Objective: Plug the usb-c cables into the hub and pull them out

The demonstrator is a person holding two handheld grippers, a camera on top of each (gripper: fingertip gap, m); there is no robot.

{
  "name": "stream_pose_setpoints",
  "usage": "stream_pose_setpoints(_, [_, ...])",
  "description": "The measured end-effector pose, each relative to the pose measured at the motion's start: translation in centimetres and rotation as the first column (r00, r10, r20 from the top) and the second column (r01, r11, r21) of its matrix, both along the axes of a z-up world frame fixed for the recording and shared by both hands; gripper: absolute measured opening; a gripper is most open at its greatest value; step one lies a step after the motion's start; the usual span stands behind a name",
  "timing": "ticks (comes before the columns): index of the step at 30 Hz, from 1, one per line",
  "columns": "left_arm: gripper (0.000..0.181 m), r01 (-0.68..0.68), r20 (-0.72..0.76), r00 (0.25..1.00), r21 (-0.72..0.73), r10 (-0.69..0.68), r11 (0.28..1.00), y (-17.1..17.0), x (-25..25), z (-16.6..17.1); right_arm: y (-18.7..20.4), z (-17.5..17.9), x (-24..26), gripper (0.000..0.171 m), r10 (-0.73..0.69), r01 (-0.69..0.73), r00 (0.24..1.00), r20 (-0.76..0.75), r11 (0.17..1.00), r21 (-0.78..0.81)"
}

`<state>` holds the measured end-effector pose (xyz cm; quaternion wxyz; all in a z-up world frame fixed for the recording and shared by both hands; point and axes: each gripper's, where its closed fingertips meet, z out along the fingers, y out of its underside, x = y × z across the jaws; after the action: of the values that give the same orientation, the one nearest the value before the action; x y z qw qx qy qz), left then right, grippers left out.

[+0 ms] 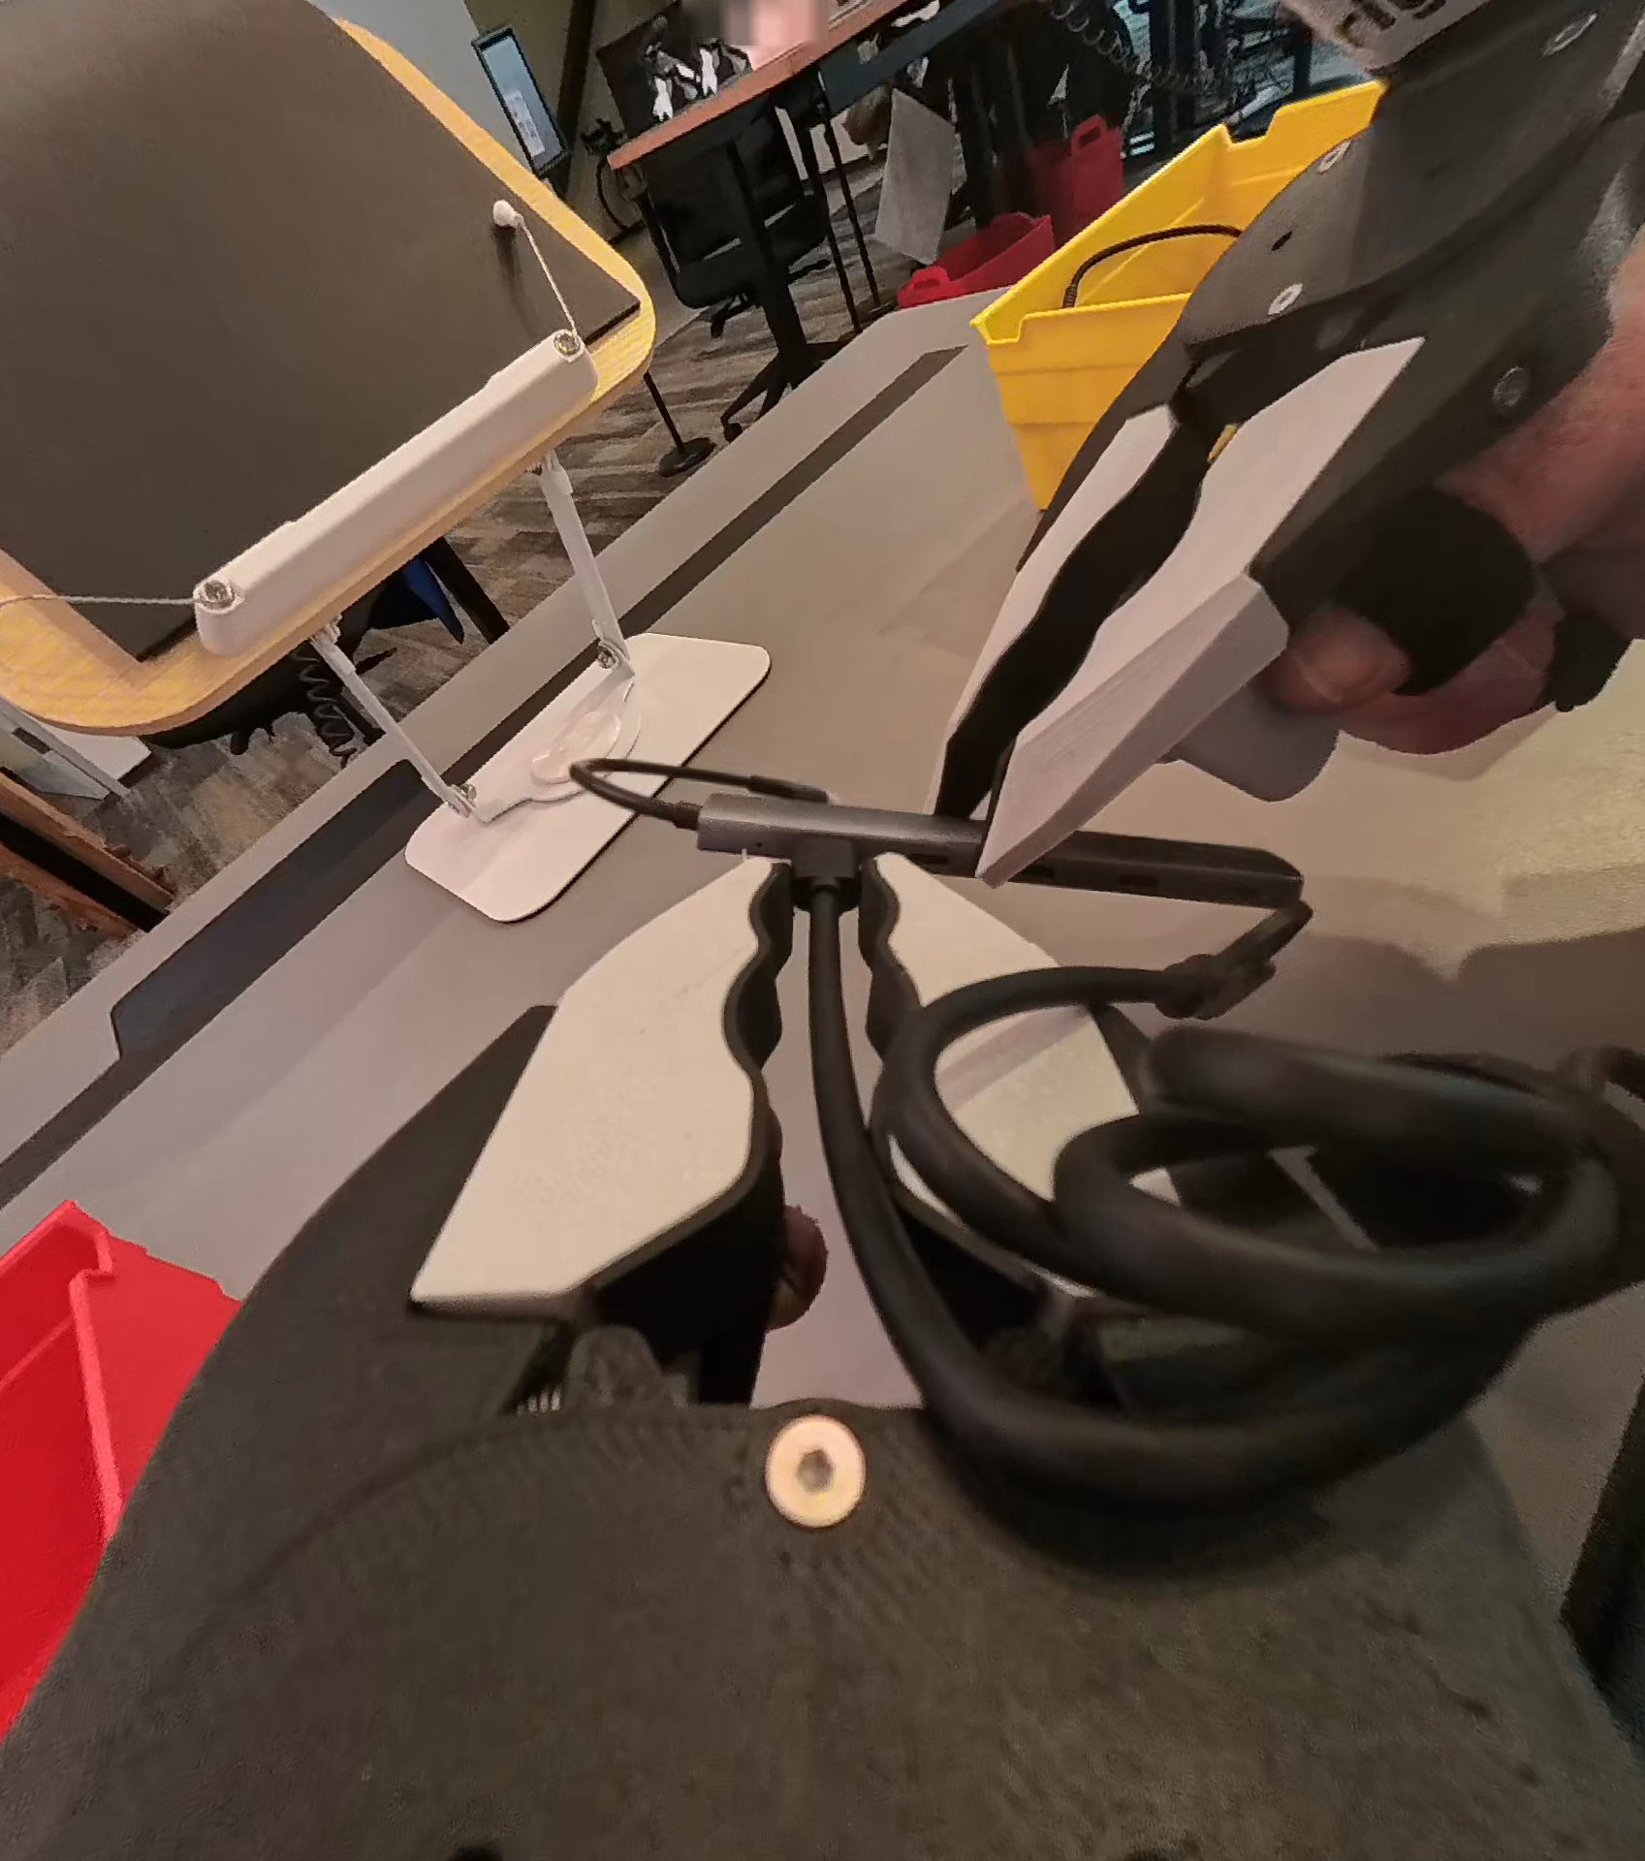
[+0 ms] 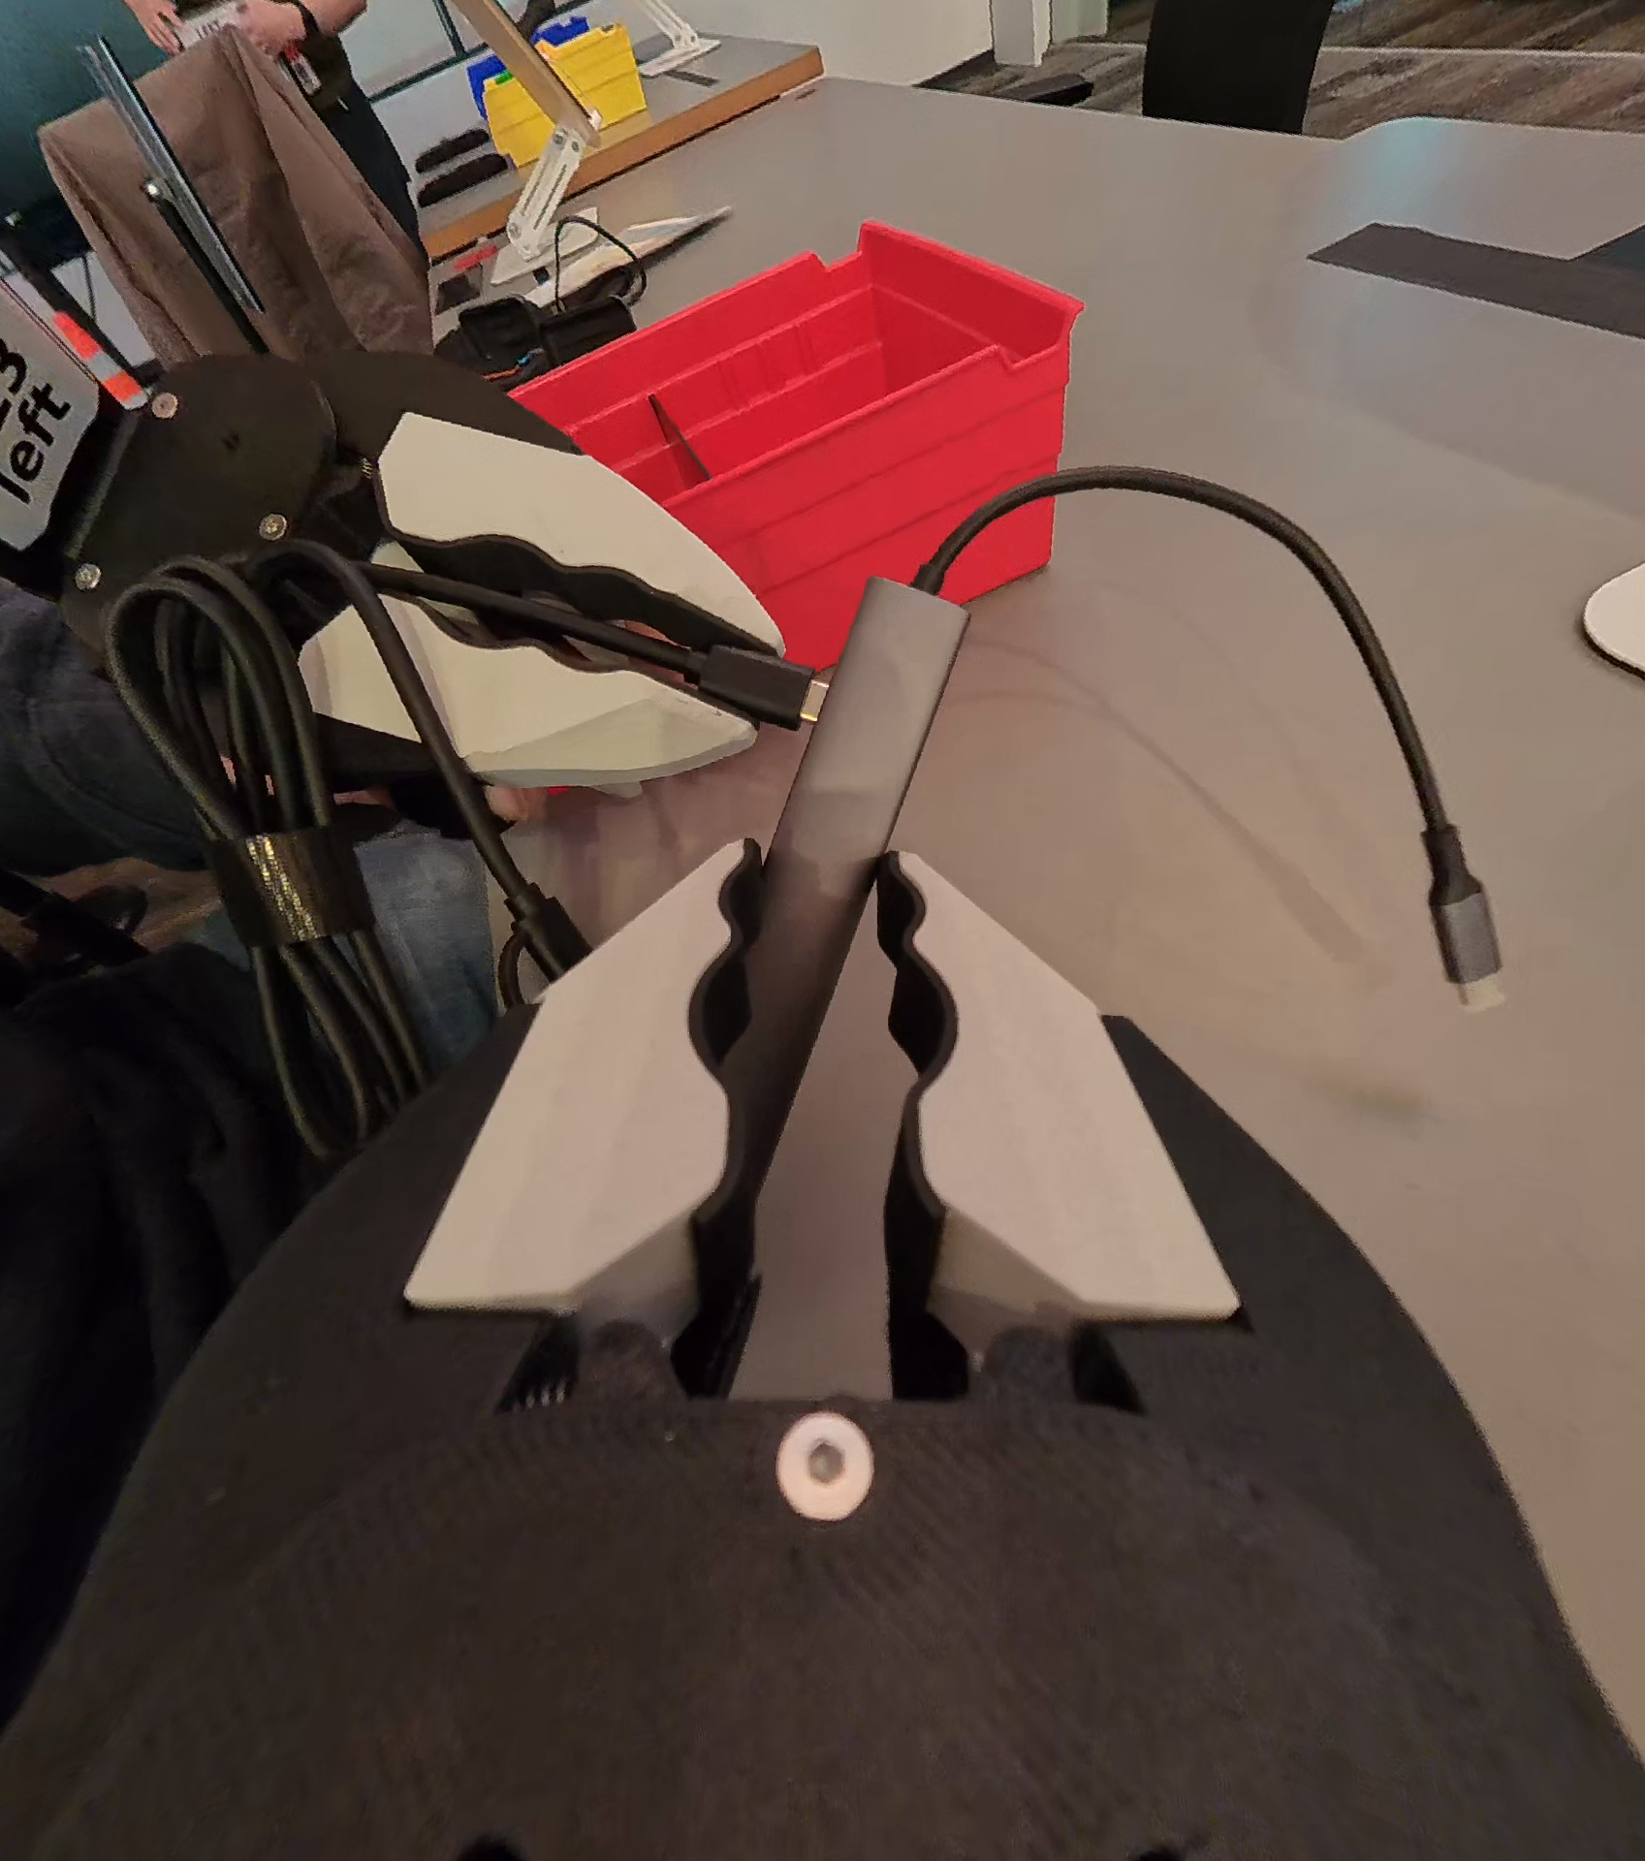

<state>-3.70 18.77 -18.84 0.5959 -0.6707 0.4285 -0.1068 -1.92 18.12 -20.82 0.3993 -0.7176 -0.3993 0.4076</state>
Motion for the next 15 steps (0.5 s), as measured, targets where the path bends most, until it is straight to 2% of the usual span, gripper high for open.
stream_pose_setpoints(15, [0.012, -0.005, 0.007, 1.0, 0.044, 0.005, 0.999, -0.2, 0.1, 1.1, 0.1, 0.2, -0.6, 0.019, -0.01, 0.01, 0.999, -0.039, 1.0, -0.012])
